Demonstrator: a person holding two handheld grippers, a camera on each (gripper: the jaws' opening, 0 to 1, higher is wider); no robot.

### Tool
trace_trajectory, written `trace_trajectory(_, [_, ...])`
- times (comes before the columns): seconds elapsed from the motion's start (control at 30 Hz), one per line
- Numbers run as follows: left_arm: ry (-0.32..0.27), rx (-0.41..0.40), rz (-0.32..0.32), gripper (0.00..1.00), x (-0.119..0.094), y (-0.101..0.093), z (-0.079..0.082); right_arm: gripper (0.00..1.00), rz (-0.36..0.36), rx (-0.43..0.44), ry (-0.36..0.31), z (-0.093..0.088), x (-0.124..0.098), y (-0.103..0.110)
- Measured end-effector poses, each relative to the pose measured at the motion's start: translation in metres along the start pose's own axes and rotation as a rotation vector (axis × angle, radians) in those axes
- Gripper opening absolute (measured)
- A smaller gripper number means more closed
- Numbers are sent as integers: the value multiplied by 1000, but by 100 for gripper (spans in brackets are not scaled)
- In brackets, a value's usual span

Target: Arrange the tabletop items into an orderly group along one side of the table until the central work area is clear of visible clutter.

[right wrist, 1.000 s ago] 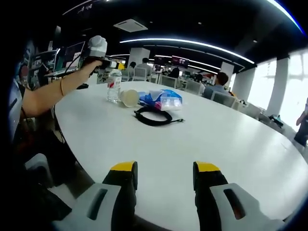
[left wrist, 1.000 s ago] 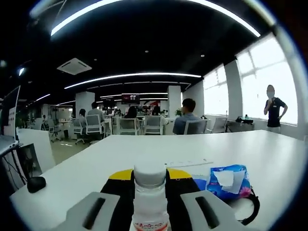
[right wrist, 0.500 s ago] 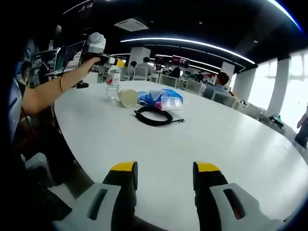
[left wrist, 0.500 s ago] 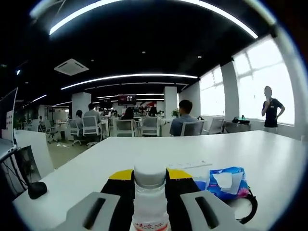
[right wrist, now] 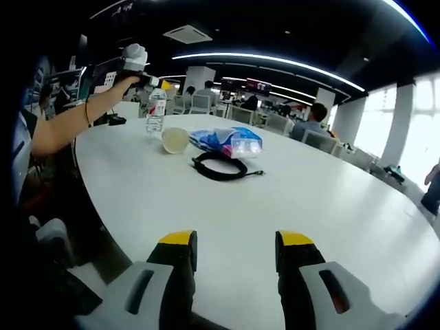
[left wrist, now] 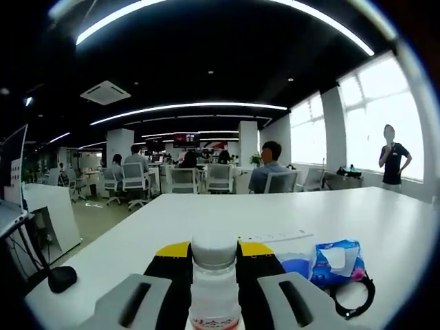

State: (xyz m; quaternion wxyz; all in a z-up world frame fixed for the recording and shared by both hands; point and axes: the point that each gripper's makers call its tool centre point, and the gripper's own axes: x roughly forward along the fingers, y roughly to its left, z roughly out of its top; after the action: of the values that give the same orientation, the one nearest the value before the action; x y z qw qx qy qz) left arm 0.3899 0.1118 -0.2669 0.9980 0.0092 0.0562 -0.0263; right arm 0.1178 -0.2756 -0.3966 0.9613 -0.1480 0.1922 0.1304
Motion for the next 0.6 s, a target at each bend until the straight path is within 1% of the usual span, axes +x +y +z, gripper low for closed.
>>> trace_trajectory(0.17, [15,29,-2,21,8,11,-2,43,4,-7,0,3,5,4])
trace_trajectory(0.27, [21,28,-11,21,11,16,-4,43,6,-11,13,2,8,5])
trace_trajectory(0.37, [29,16,-15,21,15,22,-6,43,5,-12,15,3,9,6])
trace_trajectory(0.6, [45,21,-18,21,22,35,-8,43,-2,-15,20,5,13,6])
